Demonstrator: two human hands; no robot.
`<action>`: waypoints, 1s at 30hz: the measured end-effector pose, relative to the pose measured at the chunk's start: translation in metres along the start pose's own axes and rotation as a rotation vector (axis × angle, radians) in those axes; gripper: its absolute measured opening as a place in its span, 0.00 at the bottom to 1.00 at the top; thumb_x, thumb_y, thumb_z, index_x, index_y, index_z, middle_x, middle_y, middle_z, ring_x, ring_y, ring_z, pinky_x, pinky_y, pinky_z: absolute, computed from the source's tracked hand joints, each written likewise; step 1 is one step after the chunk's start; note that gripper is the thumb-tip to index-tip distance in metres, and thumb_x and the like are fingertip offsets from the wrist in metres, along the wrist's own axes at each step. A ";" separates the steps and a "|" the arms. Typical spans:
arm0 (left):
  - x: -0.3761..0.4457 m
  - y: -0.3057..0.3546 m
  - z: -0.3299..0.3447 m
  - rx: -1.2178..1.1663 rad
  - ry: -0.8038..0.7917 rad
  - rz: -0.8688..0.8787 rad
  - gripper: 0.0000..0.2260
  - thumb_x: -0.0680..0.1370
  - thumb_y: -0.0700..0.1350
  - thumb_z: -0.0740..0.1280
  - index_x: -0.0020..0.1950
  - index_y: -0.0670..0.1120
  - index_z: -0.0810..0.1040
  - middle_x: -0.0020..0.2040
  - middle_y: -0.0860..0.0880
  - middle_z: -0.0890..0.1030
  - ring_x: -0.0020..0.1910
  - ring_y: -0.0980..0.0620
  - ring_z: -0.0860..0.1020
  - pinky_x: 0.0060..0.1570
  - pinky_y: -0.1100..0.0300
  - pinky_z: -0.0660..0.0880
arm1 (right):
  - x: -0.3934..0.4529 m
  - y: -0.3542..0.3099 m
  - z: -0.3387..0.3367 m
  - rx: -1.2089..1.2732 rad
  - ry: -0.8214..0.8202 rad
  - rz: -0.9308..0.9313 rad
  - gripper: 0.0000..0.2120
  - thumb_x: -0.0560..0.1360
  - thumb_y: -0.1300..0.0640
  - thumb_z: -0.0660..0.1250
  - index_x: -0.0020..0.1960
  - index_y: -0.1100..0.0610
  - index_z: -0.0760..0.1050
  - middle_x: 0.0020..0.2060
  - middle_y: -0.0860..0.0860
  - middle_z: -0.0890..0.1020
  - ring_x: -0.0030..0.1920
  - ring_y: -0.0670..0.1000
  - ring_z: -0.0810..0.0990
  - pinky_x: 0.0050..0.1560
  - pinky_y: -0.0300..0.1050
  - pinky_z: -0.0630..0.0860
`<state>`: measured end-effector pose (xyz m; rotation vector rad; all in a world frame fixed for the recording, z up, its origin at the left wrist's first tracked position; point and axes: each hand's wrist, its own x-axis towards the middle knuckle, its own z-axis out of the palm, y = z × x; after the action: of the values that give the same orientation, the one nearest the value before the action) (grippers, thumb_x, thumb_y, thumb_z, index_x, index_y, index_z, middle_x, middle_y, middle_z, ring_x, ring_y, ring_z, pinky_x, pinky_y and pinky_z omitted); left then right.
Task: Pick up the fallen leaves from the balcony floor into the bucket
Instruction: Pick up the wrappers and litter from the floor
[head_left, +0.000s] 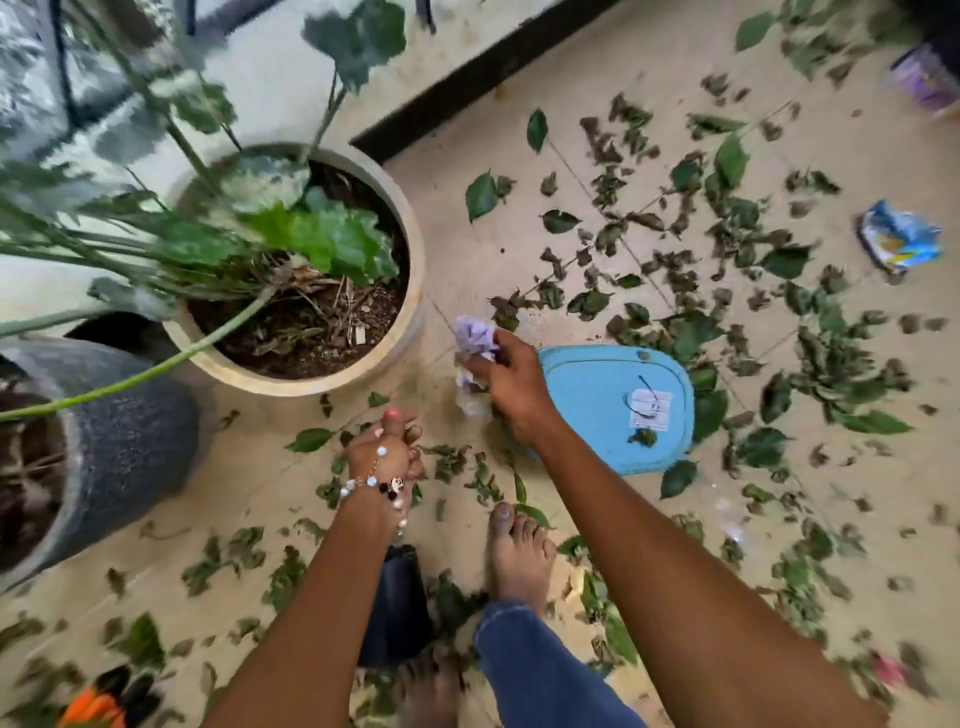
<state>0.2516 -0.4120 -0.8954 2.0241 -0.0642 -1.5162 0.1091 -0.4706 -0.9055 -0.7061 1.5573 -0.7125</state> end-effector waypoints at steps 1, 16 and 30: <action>-0.012 0.007 0.001 0.042 -0.026 0.004 0.16 0.83 0.51 0.58 0.45 0.43 0.79 0.33 0.48 0.76 0.18 0.57 0.62 0.17 0.70 0.57 | -0.016 -0.013 -0.005 0.226 0.015 0.080 0.08 0.75 0.63 0.68 0.51 0.53 0.80 0.41 0.50 0.84 0.40 0.52 0.81 0.41 0.49 0.80; -0.339 0.108 0.024 -0.037 -0.747 -0.374 0.34 0.77 0.67 0.57 0.72 0.44 0.71 0.67 0.41 0.76 0.65 0.43 0.75 0.62 0.47 0.75 | -0.313 -0.172 -0.077 0.039 0.263 -0.092 0.12 0.74 0.57 0.72 0.58 0.57 0.80 0.54 0.54 0.81 0.51 0.48 0.79 0.54 0.37 0.74; -0.498 0.052 0.062 0.227 -0.567 -0.100 0.23 0.73 0.45 0.74 0.65 0.39 0.74 0.58 0.40 0.79 0.44 0.44 0.80 0.36 0.54 0.81 | -0.495 -0.178 -0.201 -0.375 0.342 -0.076 0.15 0.80 0.50 0.64 0.64 0.54 0.79 0.71 0.56 0.67 0.69 0.58 0.61 0.68 0.47 0.56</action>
<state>0.0407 -0.2911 -0.4536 1.7137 -0.3804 -2.1901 -0.0378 -0.1868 -0.4423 -0.9604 2.0172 -0.6250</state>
